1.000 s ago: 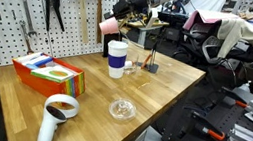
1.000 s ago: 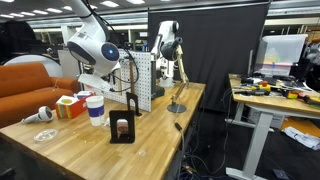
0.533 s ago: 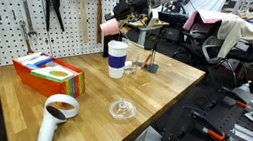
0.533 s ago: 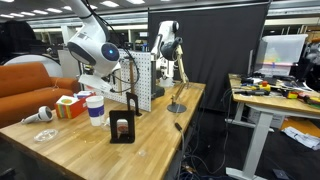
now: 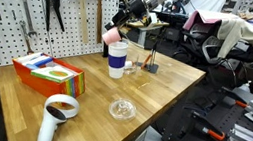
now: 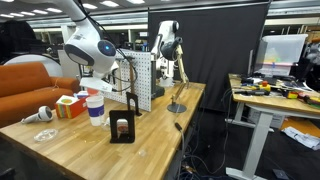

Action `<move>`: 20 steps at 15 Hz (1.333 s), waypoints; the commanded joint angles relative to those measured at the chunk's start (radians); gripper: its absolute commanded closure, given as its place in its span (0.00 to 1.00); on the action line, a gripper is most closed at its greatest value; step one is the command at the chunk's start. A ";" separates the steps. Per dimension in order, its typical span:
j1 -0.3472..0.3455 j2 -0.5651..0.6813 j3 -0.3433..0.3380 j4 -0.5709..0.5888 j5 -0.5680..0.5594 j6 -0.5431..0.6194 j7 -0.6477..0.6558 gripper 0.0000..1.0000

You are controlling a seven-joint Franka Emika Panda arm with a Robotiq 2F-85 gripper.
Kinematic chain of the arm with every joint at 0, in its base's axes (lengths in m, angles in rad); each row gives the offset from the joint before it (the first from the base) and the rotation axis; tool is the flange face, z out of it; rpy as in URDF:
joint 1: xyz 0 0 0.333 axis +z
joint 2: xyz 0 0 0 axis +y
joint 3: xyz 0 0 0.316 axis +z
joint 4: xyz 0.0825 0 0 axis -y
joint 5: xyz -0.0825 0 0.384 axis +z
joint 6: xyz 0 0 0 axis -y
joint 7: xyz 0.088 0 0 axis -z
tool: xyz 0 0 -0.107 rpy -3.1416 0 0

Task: Pour the contents of the pink cup into the white and blue cup

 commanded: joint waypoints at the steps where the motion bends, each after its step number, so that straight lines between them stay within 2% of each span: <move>1: 0.022 -0.012 0.006 0.008 -0.072 0.033 -0.003 0.96; 5: 0.043 -0.048 0.021 -0.003 -0.174 0.040 0.001 0.96; 9: 0.084 -0.106 0.042 -0.046 -0.386 0.107 0.035 0.96; 14: 0.152 -0.077 0.099 -0.139 -0.616 0.333 0.276 0.96; 17: 0.192 -0.009 0.108 -0.195 -0.845 0.482 0.504 0.96; 18: 0.275 0.016 0.033 -0.205 -0.900 0.505 0.569 0.96; 20: 0.364 0.072 -0.050 -0.209 -1.036 0.530 0.724 0.96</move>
